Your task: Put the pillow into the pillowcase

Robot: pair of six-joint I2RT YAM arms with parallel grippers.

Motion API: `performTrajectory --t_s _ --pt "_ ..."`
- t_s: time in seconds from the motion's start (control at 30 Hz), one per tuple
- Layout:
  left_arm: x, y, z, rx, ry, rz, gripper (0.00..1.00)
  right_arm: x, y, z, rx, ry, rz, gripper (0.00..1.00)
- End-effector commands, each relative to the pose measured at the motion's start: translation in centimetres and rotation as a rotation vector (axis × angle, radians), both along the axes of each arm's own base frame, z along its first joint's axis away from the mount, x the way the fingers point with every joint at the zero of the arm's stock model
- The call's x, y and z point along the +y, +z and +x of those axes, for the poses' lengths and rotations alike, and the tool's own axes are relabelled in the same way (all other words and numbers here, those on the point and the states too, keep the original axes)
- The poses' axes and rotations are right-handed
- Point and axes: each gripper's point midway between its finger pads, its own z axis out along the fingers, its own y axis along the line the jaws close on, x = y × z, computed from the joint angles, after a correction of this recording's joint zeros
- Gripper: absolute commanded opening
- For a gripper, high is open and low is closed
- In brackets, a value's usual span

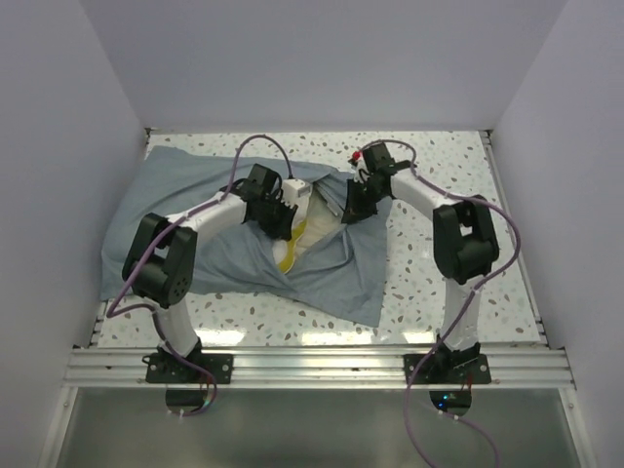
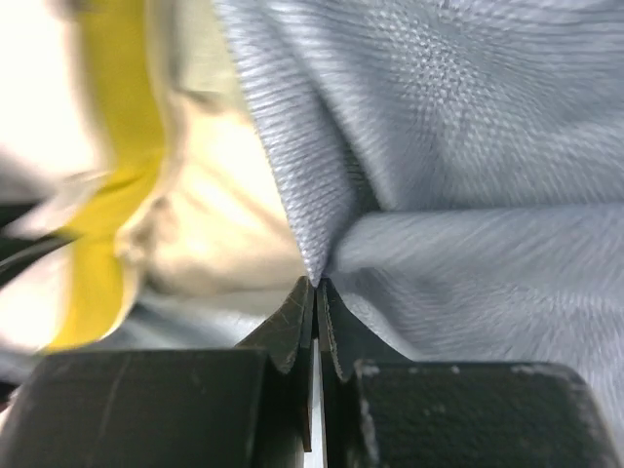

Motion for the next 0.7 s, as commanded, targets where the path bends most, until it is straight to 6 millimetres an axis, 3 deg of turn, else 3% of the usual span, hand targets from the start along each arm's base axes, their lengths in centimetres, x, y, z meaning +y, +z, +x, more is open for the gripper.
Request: performTrajectory --t_s 0.0,0.2,0.4,0.47,0.57,0.6,0.67 --pt "-1.0 -2.7 -0.8 0.07 0.009 -0.043 0.0 0.4 8.5 -0.1 -0.145 0.086 0.179 0.0" --pt "-2.0 -4.6 -0.9 0.117 0.005 -0.064 0.0 1.9 16.7 -0.8 -0.255 0.088 0.442 0.0" --pt "-3.2 -3.8 -2.4 0.075 -0.099 -0.061 0.0 3.6 20.7 -2.0 -0.311 0.126 0.626 0.0" --pt "-4.2 -3.1 -3.6 0.097 -0.139 -0.128 0.0 4.4 19.7 -3.1 -0.258 0.153 0.654 0.0" --pt "-6.0 -0.1 -4.3 0.078 -0.175 -0.278 0.0 5.3 16.1 -5.8 -0.145 0.191 0.613 0.0" --pt "-6.4 1.9 -4.0 0.035 -0.177 -0.321 0.0 5.2 15.0 -6.2 -0.143 0.209 0.587 0.0" --pt "-6.9 4.6 -3.0 -0.015 -0.144 -0.392 0.29 4.3 11.8 -7.1 -0.065 0.18 0.513 0.0"
